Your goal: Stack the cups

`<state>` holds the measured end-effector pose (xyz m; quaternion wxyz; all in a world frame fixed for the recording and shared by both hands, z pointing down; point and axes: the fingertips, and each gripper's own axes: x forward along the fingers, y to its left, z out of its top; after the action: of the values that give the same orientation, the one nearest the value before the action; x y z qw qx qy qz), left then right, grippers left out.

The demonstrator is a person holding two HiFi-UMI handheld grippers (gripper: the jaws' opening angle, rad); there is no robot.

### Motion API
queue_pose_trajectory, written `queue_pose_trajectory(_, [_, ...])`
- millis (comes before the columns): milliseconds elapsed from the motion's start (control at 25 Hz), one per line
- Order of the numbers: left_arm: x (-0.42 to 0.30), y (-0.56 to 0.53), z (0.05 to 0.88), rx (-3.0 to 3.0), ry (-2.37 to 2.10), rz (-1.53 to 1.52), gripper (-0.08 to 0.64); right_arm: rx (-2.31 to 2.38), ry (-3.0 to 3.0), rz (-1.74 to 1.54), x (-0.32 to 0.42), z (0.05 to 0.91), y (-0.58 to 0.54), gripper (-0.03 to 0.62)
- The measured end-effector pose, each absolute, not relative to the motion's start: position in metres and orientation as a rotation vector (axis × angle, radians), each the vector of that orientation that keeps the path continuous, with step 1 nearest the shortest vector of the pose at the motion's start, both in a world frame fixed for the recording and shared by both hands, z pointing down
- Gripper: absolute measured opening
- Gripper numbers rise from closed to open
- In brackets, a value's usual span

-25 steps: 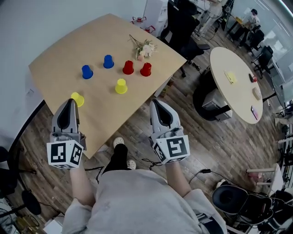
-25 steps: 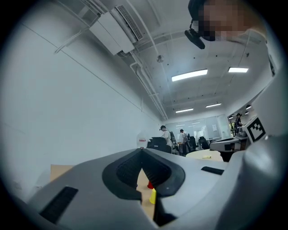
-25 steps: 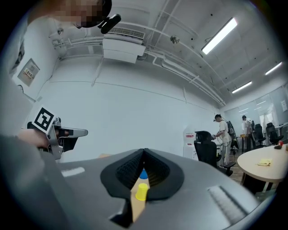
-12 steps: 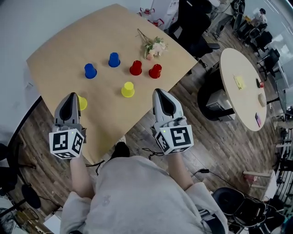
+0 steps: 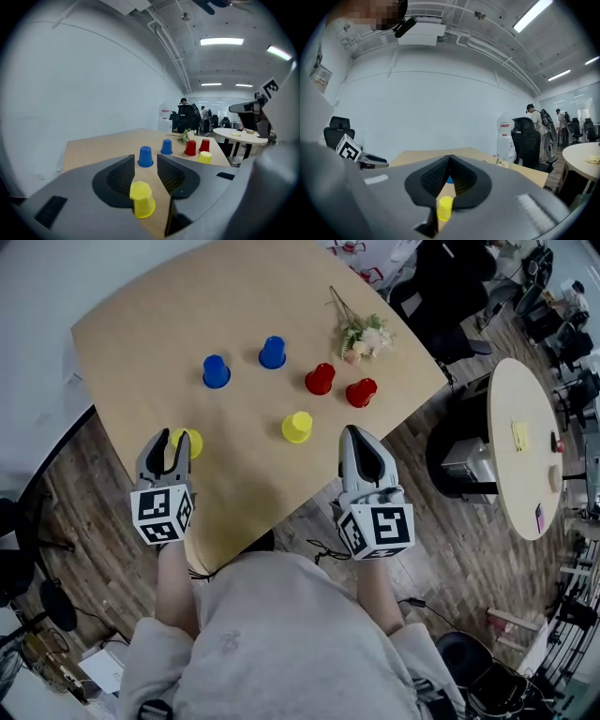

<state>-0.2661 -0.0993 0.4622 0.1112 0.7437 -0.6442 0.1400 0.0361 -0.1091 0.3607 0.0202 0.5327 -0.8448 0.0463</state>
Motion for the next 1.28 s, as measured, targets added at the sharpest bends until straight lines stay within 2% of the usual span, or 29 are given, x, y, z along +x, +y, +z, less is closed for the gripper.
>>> queue_pose_trajectory(120, [-0.277,-0.102,0.49,2.124,-1.892,0.492,0.182,1.646,-2.603,0.168,0.032,0.369,-0.116,0.012])
queue_pose_trajectory(280, [-0.283,-0.103,0.526,2.071,-1.841,0.567,0.215,1.641,-2.586,0.2,0.028,0.379,-0.118,0.012])
queue_pose_trajectory(640, [-0.28,-0.106,0.546,2.049,-1.812,0.612,0.212,1.651,-2.566,0.202,0.024,0.384,-0.106,0.012])
queue_pose_trajectory(1000, [-0.2,-0.132,0.509,2.279,-1.65,0.491,0.21,1.7,-2.528,0.194,0.041,0.379,-0.084,0.012])
queue_pose_trajectory(1280, [-0.136,-0.153,0.51,2.401,-1.521,0.55,0.21,1.767,-2.464,0.182,0.071,0.374,-0.067,0.012])
